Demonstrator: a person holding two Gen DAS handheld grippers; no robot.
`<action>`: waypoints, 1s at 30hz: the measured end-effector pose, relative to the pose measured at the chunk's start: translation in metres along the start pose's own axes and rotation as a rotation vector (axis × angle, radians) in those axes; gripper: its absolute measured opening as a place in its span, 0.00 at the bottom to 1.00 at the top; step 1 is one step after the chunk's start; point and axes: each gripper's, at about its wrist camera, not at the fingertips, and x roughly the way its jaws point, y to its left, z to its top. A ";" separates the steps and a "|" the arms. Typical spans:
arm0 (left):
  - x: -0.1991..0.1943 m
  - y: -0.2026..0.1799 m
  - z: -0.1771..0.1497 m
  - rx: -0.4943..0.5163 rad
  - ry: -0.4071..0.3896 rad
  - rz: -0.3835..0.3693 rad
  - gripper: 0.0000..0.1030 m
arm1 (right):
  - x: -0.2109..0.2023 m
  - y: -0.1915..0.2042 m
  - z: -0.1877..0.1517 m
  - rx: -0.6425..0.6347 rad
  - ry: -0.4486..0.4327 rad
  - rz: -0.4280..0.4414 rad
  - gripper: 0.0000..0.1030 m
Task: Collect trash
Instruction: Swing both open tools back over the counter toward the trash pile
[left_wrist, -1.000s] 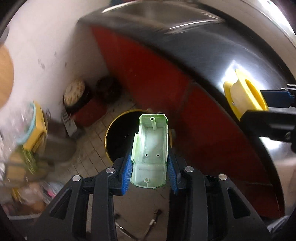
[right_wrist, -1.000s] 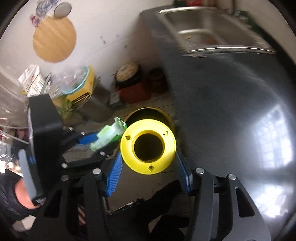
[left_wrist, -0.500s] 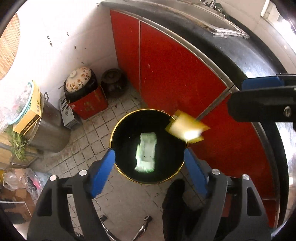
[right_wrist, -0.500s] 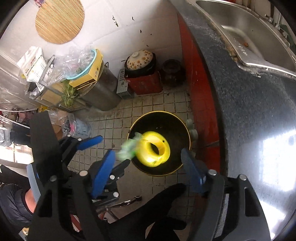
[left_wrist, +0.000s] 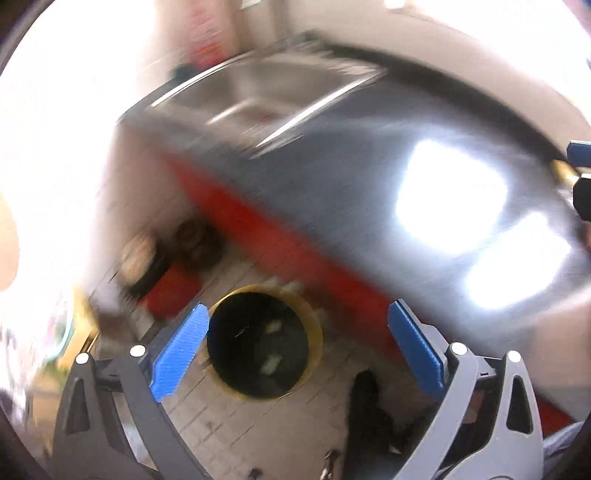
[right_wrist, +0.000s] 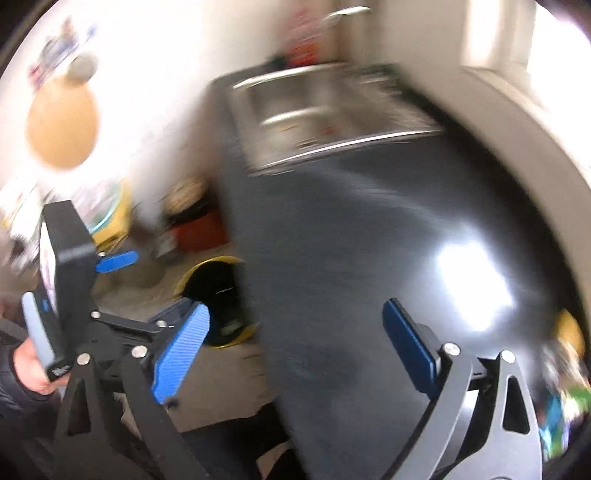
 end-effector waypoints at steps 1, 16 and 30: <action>-0.005 -0.025 0.014 0.044 -0.003 -0.045 0.92 | -0.016 -0.019 -0.008 0.045 -0.017 -0.042 0.90; -0.099 -0.349 0.047 0.731 -0.126 -0.471 0.92 | -0.192 -0.217 -0.218 0.766 -0.135 -0.493 0.90; -0.088 -0.428 0.043 1.016 -0.201 -0.540 0.92 | -0.210 -0.260 -0.289 0.970 -0.114 -0.479 0.90</action>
